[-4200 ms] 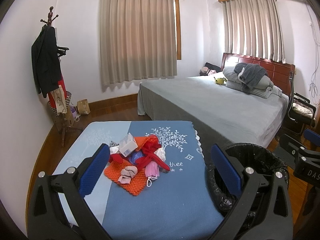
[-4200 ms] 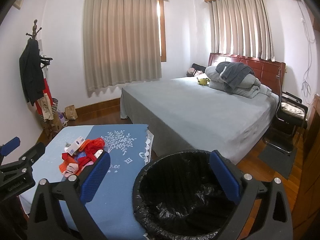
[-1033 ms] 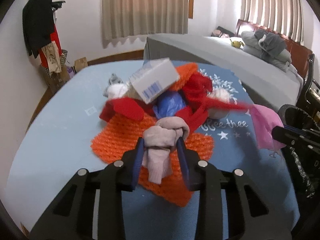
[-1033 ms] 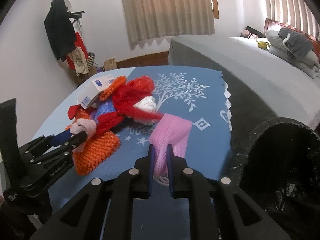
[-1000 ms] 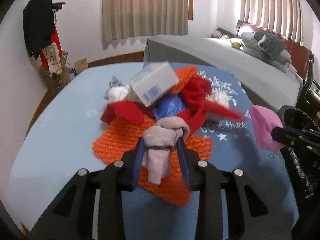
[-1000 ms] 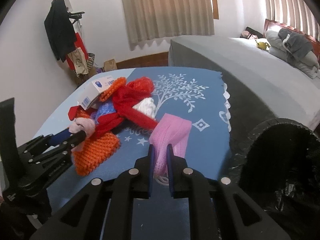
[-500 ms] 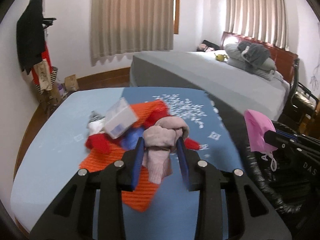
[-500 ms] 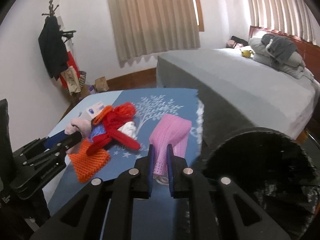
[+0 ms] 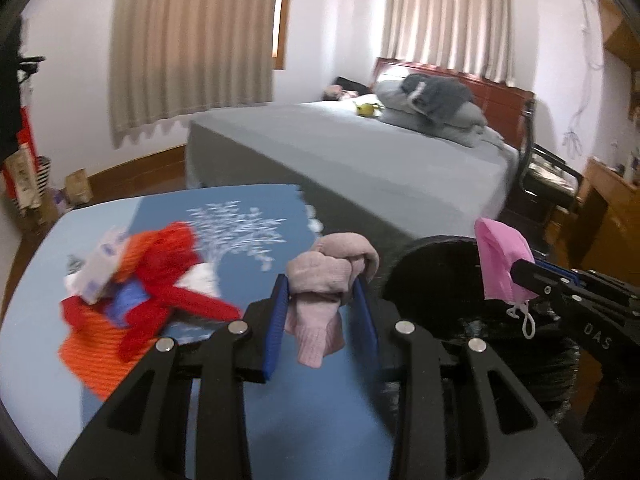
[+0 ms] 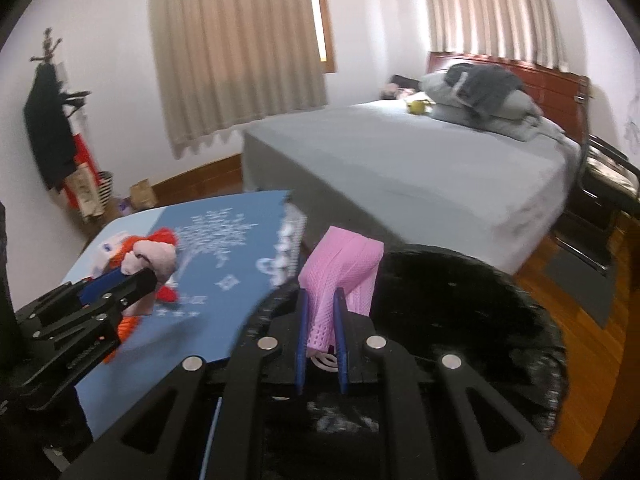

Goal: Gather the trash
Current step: 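Carry the pink mask and beige cloth into the bin and open both grippers, then grasp the orange mesh net with the left gripper while the right gripper grasps the red cloth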

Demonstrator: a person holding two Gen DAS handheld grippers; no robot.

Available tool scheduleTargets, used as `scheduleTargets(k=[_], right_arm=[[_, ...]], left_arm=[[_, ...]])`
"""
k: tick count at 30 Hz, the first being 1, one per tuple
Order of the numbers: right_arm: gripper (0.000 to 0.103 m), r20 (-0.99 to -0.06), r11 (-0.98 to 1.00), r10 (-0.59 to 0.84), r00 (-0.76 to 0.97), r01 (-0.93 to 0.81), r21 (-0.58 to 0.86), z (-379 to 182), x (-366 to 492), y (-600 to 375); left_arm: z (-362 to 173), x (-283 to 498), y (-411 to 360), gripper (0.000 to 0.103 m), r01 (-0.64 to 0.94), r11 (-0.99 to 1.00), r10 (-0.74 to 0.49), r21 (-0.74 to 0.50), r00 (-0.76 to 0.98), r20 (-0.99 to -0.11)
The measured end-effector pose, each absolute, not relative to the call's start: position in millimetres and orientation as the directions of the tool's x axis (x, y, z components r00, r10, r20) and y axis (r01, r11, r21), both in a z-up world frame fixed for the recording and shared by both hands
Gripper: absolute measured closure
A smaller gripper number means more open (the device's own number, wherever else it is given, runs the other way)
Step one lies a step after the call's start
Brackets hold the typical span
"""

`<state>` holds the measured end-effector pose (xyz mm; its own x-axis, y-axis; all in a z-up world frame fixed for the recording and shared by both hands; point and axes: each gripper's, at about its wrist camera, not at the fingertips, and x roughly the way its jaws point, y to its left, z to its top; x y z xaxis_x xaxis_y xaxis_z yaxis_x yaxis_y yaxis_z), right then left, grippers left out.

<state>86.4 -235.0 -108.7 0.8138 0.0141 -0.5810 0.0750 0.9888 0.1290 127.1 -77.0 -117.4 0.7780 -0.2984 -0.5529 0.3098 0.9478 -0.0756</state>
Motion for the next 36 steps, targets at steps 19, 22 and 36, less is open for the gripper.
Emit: scheduleTargets(k=[19, 22, 36], right_arm=[[0.052, -0.586, 0.958, -0.154, 0.796, 0.266, 0.111, -114.2, 62.4, -304.9], [0.024, -0.574, 0.955, -0.164, 0.803, 0.276, 0.113, -112.3, 64.1, -301.7], [0.005, -0.532, 0.988, 0.037, 0.846, 0.049, 0.146, -111.4, 100.7, -203.7]], left_arm=[[-138.0, 130.8, -163.2, 0.038, 0.461, 0.881, -0.434, -0.107, 0.699, -0.568], [-133.1, 129.8, -147.1, 0.031, 0.425, 0.901, -0.397, -0.088, 0.726, -0.561], [-123.5, 129.4, -9.7, 0.017, 0.078, 0.997, -0.052, 0.021, 0.823, -0.566]])
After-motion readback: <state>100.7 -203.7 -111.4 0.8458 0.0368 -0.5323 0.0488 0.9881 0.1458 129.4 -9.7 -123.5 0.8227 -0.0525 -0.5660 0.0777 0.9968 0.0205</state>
